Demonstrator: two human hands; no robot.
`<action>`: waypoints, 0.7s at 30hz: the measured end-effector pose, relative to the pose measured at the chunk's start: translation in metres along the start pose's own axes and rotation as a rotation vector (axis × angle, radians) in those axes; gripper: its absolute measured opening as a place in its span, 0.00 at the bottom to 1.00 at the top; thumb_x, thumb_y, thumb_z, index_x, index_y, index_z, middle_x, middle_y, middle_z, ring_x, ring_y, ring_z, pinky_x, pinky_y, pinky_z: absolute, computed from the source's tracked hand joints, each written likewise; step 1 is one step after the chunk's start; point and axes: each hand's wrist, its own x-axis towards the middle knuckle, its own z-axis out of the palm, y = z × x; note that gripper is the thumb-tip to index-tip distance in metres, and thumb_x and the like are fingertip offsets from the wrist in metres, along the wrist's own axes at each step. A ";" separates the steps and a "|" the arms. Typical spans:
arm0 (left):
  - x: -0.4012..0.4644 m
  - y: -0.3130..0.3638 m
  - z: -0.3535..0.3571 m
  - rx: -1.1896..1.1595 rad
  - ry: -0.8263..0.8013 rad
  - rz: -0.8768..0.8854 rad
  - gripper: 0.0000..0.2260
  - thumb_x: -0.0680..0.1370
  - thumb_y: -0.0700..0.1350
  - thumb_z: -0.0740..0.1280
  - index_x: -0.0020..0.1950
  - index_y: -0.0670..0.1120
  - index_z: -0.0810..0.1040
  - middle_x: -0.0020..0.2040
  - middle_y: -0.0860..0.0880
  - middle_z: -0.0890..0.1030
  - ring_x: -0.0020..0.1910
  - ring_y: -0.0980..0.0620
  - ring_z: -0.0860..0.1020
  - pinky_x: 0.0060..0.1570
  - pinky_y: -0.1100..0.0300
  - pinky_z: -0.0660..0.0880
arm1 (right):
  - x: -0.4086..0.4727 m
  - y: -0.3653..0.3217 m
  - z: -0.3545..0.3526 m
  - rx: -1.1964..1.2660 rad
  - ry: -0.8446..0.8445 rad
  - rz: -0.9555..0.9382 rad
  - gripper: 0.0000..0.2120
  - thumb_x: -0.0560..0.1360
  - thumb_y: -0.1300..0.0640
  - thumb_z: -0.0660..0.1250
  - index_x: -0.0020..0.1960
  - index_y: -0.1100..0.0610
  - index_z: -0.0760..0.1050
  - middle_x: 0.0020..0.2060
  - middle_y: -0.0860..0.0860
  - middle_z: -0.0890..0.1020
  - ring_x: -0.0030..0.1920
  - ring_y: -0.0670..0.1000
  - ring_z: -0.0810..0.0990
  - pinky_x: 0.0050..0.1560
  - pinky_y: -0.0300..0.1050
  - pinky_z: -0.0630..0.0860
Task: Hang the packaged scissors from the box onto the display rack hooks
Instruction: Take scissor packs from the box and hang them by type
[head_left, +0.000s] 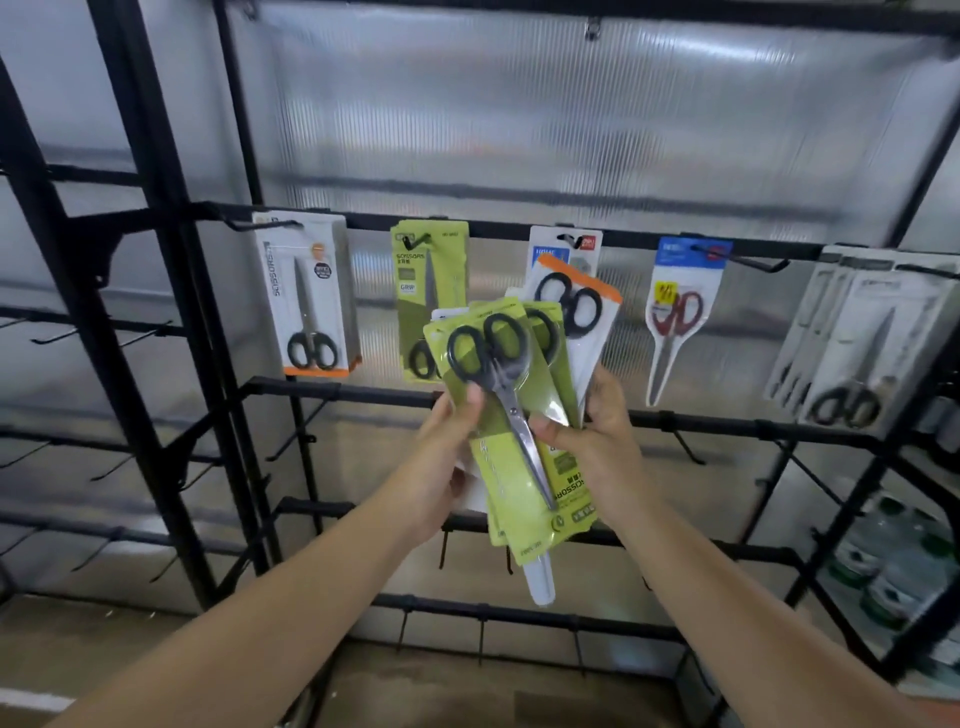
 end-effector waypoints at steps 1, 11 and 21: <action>0.000 0.001 0.000 0.000 0.012 0.006 0.19 0.71 0.54 0.69 0.61 0.54 0.75 0.54 0.53 0.83 0.57 0.49 0.78 0.61 0.50 0.70 | 0.000 -0.002 0.001 -0.024 0.002 -0.031 0.27 0.68 0.70 0.70 0.63 0.54 0.69 0.48 0.46 0.83 0.49 0.44 0.82 0.43 0.35 0.77; -0.002 0.011 -0.013 -0.128 -0.069 0.010 0.24 0.65 0.40 0.71 0.60 0.49 0.74 0.50 0.47 0.84 0.45 0.48 0.83 0.37 0.54 0.80 | -0.001 -0.028 0.005 -0.132 -0.049 -0.143 0.13 0.75 0.70 0.62 0.59 0.64 0.75 0.48 0.55 0.83 0.47 0.46 0.82 0.46 0.37 0.78; -0.011 0.005 -0.005 -0.149 0.035 0.107 0.15 0.65 0.42 0.72 0.50 0.46 0.78 0.40 0.49 0.85 0.37 0.51 0.84 0.33 0.59 0.79 | -0.009 -0.023 0.015 -0.250 0.032 -0.111 0.08 0.78 0.61 0.62 0.46 0.50 0.76 0.40 0.45 0.83 0.42 0.44 0.81 0.42 0.36 0.77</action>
